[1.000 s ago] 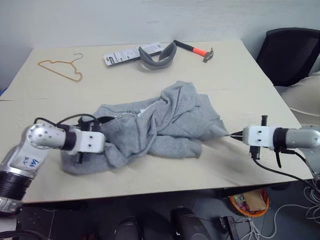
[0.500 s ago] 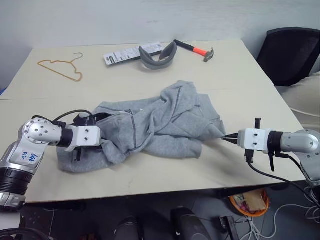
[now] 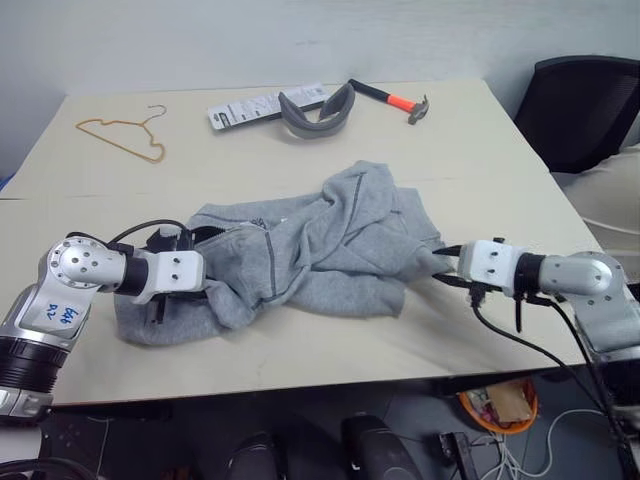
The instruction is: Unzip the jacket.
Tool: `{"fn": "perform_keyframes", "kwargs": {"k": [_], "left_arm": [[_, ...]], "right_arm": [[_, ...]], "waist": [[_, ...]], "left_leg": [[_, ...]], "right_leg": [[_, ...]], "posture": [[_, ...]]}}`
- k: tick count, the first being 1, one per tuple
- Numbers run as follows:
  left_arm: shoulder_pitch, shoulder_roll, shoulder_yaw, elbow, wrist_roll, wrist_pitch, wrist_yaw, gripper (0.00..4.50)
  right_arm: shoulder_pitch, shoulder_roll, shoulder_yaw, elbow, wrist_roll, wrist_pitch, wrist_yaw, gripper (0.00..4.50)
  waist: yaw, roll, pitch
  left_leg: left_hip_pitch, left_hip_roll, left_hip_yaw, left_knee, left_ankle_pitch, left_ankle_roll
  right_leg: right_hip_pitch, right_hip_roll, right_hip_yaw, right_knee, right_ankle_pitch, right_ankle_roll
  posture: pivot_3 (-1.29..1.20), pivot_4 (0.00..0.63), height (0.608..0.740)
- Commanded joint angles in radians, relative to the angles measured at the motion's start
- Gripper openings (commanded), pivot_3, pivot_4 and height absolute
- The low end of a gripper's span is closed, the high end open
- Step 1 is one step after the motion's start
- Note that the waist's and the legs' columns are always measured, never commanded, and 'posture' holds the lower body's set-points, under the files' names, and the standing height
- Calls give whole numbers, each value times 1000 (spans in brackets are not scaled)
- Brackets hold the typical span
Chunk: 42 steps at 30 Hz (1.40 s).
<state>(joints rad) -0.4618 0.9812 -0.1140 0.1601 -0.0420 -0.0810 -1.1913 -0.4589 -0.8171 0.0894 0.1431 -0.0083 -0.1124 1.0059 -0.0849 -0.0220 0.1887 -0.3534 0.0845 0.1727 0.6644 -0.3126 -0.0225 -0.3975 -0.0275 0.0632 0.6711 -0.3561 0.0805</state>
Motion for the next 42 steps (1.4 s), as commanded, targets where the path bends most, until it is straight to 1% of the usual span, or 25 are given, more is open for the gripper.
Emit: {"fn": "perform_keyframes", "kwargs": {"k": [1,4,5,9,14,18,20,22,24,28,29,31,34,35,36,38,39,40,42], "left_arm": [[-10,-10,10,-13,-3,0,0,374],[-14,1,19,32,3,-24,-6,374],[-16,8,23,55,8,-37,-6,374],[-55,48,26,226,66,-132,20,374],[-168,100,9,480,140,-251,71,374],[-269,107,-7,631,183,-312,107,374],[-294,100,-10,676,187,-331,110,374],[-280,87,-4,669,162,-332,84,374],[-243,80,4,637,133,-330,56,374],[-139,79,30,535,82,-301,23,374],[-110,79,44,501,58,-279,9,374],[-43,81,78,419,-6,-204,-28,374],[14,89,110,340,-46,-122,-51,374],[25,94,115,327,-46,-111,-56,374],[33,98,119,317,-47,-102,-59,1017],[37,107,124,306,-44,-93,-67,1563],[37,111,126,301,-45,-87,-72,1917],[34,117,129,292,-50,-76,-82,2195],[37,134,138,250,-77,-16,-118,2839]], "right_arm": [[-38,15,24,46,-19,-55,1,1294],[-30,-19,1,43,10,-72,41,293],[-23,-36,-10,41,22,-74,59,59],[0,-121,-55,76,54,-108,119,59],[-3,-212,-96,173,83,-173,187,59],[-50,-229,-105,259,79,-212,190,59],[-37,-234,-107,240,110,-223,226,59],[31,-240,-119,144,186,-193,285,59],[98,-245,-133,55,229,-160,301,59],[224,-241,-181,-68,229,-130,246,59],[250,-240,-198,-86,223,-127,227,59],[293,-231,-233,-127,220,-61,171,59],[350,-237,-269,-188,225,7,149,724],[369,-244,-281,-211,228,18,153,1010],[381,-248,-294,-230,233,31,155,1357],[390,-266,-320,-258,248,61,166,2015],[387,-274,-329,-266,253,74,169,2446],[374,-284,-341,-280,273,108,172,2688],[332,-293,-357,-319,336,209,171,3437]], "waist": [[3,0,0],[4,0,0],[4,0,0],[2,0,0],[-5,0,0],[-8,0,0],[-7,0,0],[-5,0,0],[-2,0,0],[-5,0,0],[-3,0,0],[-2,0,0],[1,0,0],[1,0,0],[1,0,0],[-1,0,0],[-3,0,0],[-3,0,0],[-3,0,0]], "left_leg": [[0,0,0,0,0,0],[-2,0,1,0,0,0],[-2,0,1,0,0,0],[-1,0,1,0,0,0],[0,0,1,0,0,0],[0,1,2,0,0,0],[-1,1,2,0,0,0],[-1,1,2,0,0,0],[-2,2,2,-1,0,0],[-3,3,2,0,-1,0],[-3,3,2,1,-1,0],[-3,2,3,1,-1,0],[-3,2,2,1,-1,0],[-3,2,2,1,-1,0],[-3,2,2,2,-1,0],[-3,1,2,1,-1,0],[-3,1,3,1,-2,-1],[-3,1,3,1,-2,-1],[-3,1,3,1,-2,-1]], "right_leg": [[0,0,0,0,0,0],[-1,-1,-1,-1,0,0],[-1,-1,-1,-1,0,0],[-1,0,-1,0,0,0],[-1,0,0,0,0,0],[-1,1,0,1,0,0],[-3,0,0,2,0,0],[-4,0,0,2,0,0],[-5,0,0,1,0,-1],[-8,0,3,3,-1,-1],[-8,0,3,4,-1,-1],[-8,0,3,5,-1,-1],[-8,0,3,6,-1,-1],[-8,0,3,5,-1,-1],[-8,0,3,5,-1,-1],[-8,1,3,5,-1,-1],[-8,1,4,5,-1,-1],[-8,1,4,5,-1,-1],[-9,1,4,5,-1,-1]], "posture": [[0,150,740],[0,150,740],[0,150,740],[0,150,740],[0,150,740],[0,150,740],[0,150,740],[0,150,740],[0,150,740],[0,150,740],[0,150,740],[0,150,740],[0,150,740],[0,150,740],[0,150,740],[0,150,740],[0,150,740],[0,150,740],[0,150,740]]}}
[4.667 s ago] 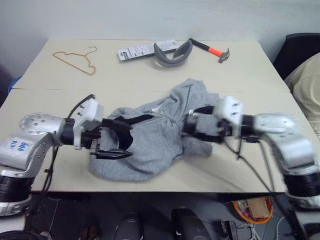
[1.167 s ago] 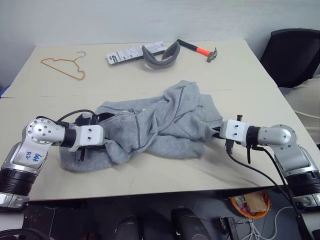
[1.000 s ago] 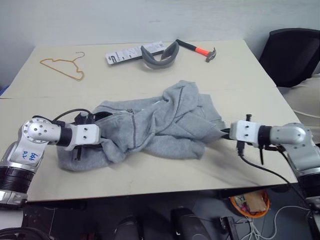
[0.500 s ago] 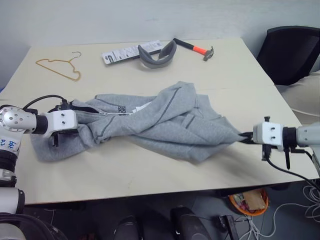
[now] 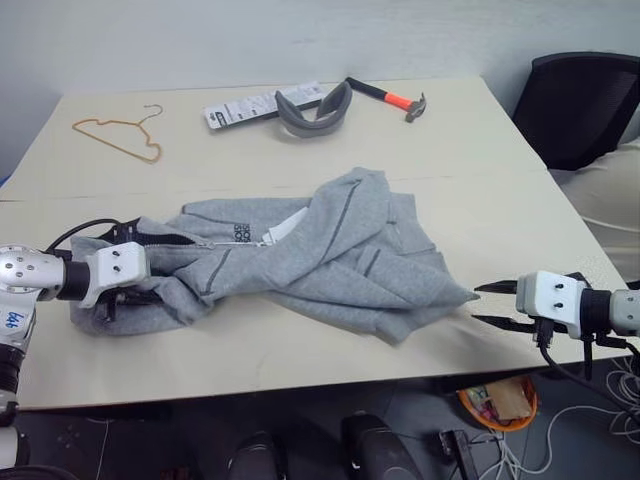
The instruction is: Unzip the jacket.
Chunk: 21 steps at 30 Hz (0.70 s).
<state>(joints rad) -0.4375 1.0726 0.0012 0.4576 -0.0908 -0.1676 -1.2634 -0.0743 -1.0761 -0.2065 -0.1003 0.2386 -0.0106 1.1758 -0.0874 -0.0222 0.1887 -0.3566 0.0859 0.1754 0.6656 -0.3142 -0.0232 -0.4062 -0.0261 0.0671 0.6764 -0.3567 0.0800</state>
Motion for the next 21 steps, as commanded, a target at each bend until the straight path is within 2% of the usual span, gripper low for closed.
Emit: {"fn": "perform_keyframes", "kwargs": {"k": [1,2,3,5,8,12,16,21], "left_arm": [[19,53,30,-82,-56,121,-73,3136],[27,63,45,-139,-112,203,-114,3449],[34,74,61,-205,-178,302,-149,3770],[47,93,86,-325,-283,460,-197,3770],[59,100,92,-417,-312,542,-189,3770],[85,97,76,-465,-275,533,-159,3770],[104,82,64,-450,-202,462,-96,3770],[101,39,52,-428,-140,402,-25,3770]], "right_arm": [[-79,-38,-61,-98,132,175,1,3726],[-114,-42,-54,-125,189,268,-1,4082],[-156,-43,-40,-149,253,365,-2,4119],[-230,-50,6,-172,347,550,9,4119],[-302,-51,77,-157,378,666,41,4119],[-435,-16,218,-9,298,746,38,4119],[-528,12,299,97,302,831,96,4119],[-618,87,388,227,224,840,98,4119]], "waist": [[-3,0,0],[-3,0,0],[-4,-1,0],[0,-1,1],[4,-1,1],[4,-1,1],[3,-1,1],[1,-1,1]], "left_leg": [[0,0,0,0,0,0],[0,0,0,0,0,0],[-1,1,0,0,0,0],[-3,1,-1,0,0,0],[-5,1,-2,1,0,0],[-10,0,-4,3,-1,1],[-14,0,-3,5,-1,1],[-14,0,-2,5,-1,1]], "right_leg": [[0,0,0,0,0,0],[-1,0,1,0,0,0],[-1,0,1,1,0,0],[-3,0,0,1,0,0],[-4,0,0,0,0,0],[-6,-1,-3,-1,0,0],[-10,-1,-3,0,0,0],[-11,0,-2,0,0,-1]], "posture": [[0,150,740],[0,150,740],[0,150,740],[0,150,740],[0,150,740],[0,150,740],[0,150,740],[0,150,740]]}}
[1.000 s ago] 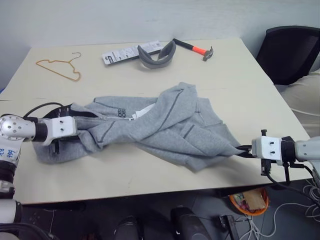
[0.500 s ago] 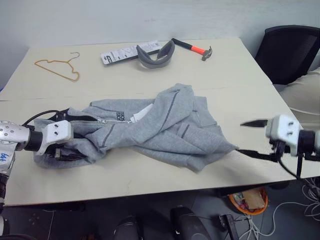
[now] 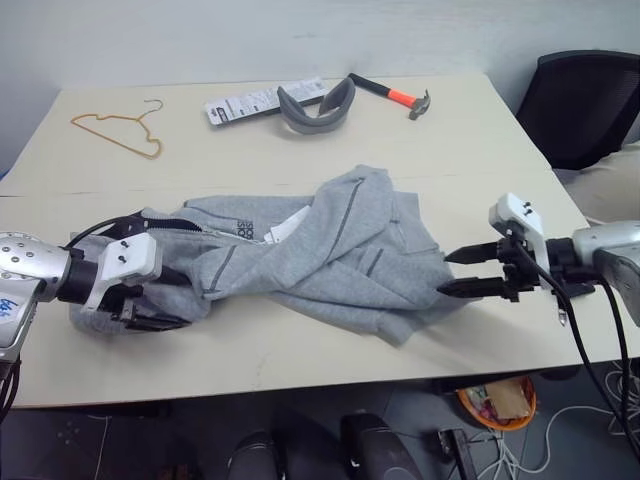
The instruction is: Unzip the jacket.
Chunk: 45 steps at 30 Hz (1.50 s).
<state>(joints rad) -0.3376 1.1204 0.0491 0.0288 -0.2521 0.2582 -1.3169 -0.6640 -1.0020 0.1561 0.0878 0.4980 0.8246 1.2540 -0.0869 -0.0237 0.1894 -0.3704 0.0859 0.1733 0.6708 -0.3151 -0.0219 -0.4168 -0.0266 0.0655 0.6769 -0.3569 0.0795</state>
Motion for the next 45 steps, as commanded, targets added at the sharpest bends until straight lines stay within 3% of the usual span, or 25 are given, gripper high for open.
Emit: {"fn": "perform_keyframes", "kwargs": {"k": [1,5,8,14,19,21,26,31,35,41,43,45], "left_arm": [[3,-16,2,-7,24,-28,33,3770],[-5,-46,-17,-8,47,-53,60,3770],[-21,-67,-30,0,66,-66,84,3790],[-11,-59,-35,36,105,-119,80,3790],[-11,-42,-50,132,165,-213,81,3790],[-12,-32,-53,193,187,-254,83,3790],[-36,6,-69,413,256,-397,113,3790],[-84,12,-86,574,273,-483,123,3790],[-105,6,-95,621,271,-521,108,3790],[-128,-26,-87,570,192,-456,16,3790],[-135,-31,-85,545,184,-457,4,4323],[-134,-36,-76,507,164,-435,-10,4483]], "right_arm": [[-27,17,36,37,-26,16,48,4119],[-19,40,63,28,-14,44,107,4119],[-13,75,53,30,-15,46,92,3551],[1,82,-1,15,-31,-9,61,1477],[40,15,-55,-53,-67,-119,55,19],[86,-34,-91,-103,-115,-233,50,19],[371,-194,-228,-215,-333,-778,40,19],[657,-199,-410,-216,-603,-1305,-155,19],[747,-130,-454,-191,-739,-1464,-342,19],[759,-56,-422,-213,-728,-1363,-428,19],[745,-59,-412,-212,-729,-1353,-434,0],[738,-59,-406,-209,-713,-1333,-430,0]], "waist": [[1,0,0],[4,0,0],[3,0,0],[4,0,0],[3,0,0],[4,0,0],[6,0,0],[7,1,-1],[7,1,-1],[6,1,-1],[7,1,-1],[11,1,-1]], "left_leg": [[0,0,0,0,0,0],[-1,0,0,0,0,0],[-2,0,0,3,0,0],[-2,0,0,5,0,0],[-2,0,0,4,0,0],[-2,0,0,4,0,0],[-1,0,-1,3,-1,0],[2,-2,0,4,-1,0],[4,-2,1,6,-1,0],[4,-2,2,6,0,-1],[3,-2,2,6,0,-1],[3,-2,2,7,0,0]], "right_leg": [[0,0,0,0,0,0],[-1,0,0,0,0,0],[-1,0,0,2,0,0],[-1,0,-1,3,0,0],[-1,0,-1,3,0,0],[-1,0,-1,3,0,0],[1,-1,-2,2,0,0],[5,-1,-5,1,0,0],[7,0,-5,2,0,0],[7,0,-5,3,0,0],[7,0,-5,3,0,0],[7,0,-6,3,0,0]], "posture": [[0,150,740],[0,150,740],[0,150,740],[0,150,740],[0,150,740],[0,150,740],[0,150,740],[0,150,740],[0,150,740],[0,150,740],[0,150,740],[0,150,740]]}}
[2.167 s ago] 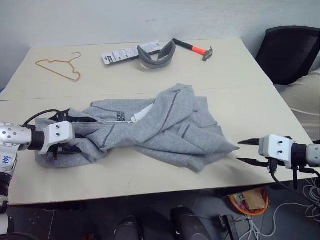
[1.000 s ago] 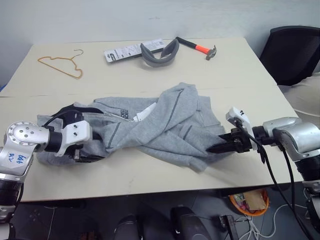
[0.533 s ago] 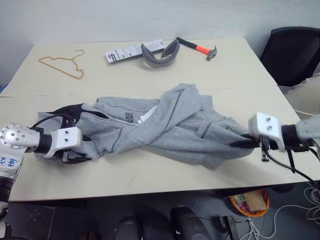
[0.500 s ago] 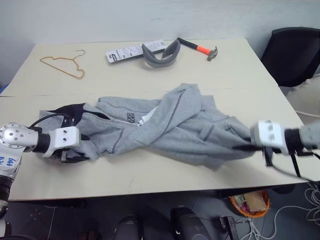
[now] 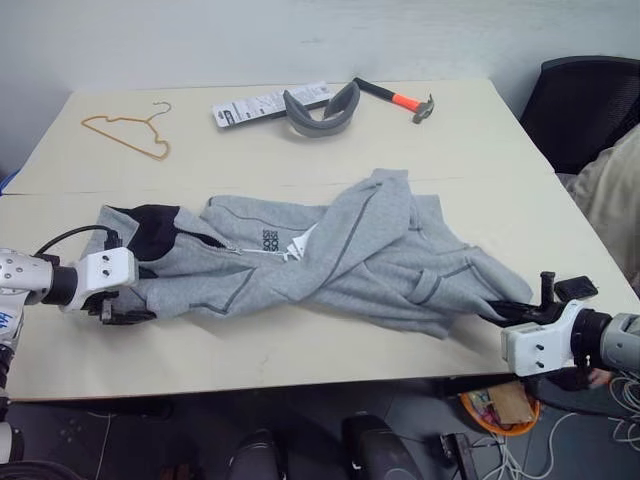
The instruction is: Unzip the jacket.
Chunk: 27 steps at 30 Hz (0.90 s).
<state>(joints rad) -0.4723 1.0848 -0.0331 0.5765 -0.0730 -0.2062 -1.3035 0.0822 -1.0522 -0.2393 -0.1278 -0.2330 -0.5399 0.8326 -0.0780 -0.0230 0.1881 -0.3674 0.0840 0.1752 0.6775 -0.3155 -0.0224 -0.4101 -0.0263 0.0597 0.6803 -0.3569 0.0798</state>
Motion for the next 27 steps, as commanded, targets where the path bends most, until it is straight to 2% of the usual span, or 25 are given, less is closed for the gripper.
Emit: {"fn": "perform_keyframes", "kwargs": {"k": [1,10,16,19,24,25,27], "left_arm": [[7,2,6,-64,-15,34,-29,4483],[18,-20,3,-108,79,-37,100,4483],[23,-20,4,-111,83,-58,116,2773],[34,-9,7,-109,78,-64,108,1780],[25,31,3,-13,108,-110,102,306],[16,37,2,15,120,-124,114,139],[-2,56,-3,93,135,-151,117,130]], "right_arm": [[-11,-10,-9,9,22,36,-8,0],[-37,-20,17,16,51,64,6,0],[-55,-27,22,25,42,48,-1,0],[-66,-28,14,27,17,19,-26,0],[-68,-69,-25,106,-123,-134,-144,0],[-61,-79,-31,122,-144,-156,-166,0],[-42,-92,-61,148,-211,-208,-238,0]], "waist": [[5,0,0],[19,0,0],[22,0,0],[20,0,0],[18,0,0],[18,0,0],[18,0,0]], "left_leg": [[0,0,0,0,0,0],[-1,0,0,1,0,0],[-1,0,0,2,0,1],[-1,0,0,2,0,1],[-1,0,0,2,0,1],[-1,0,0,2,0,1],[-1,0,1,2,0,1]], "right_leg": [[0,0,0,0,0,0],[0,0,1,0,0,0],[0,0,0,0,0,0],[0,0,1,0,0,0],[0,0,1,0,0,0],[0,0,1,0,0,0],[0,0,1,0,0,0]], "posture": [[0,150,740],[0,150,740],[0,150,740],[0,150,740],[0,150,740],[0,150,740],[0,150,740]]}}
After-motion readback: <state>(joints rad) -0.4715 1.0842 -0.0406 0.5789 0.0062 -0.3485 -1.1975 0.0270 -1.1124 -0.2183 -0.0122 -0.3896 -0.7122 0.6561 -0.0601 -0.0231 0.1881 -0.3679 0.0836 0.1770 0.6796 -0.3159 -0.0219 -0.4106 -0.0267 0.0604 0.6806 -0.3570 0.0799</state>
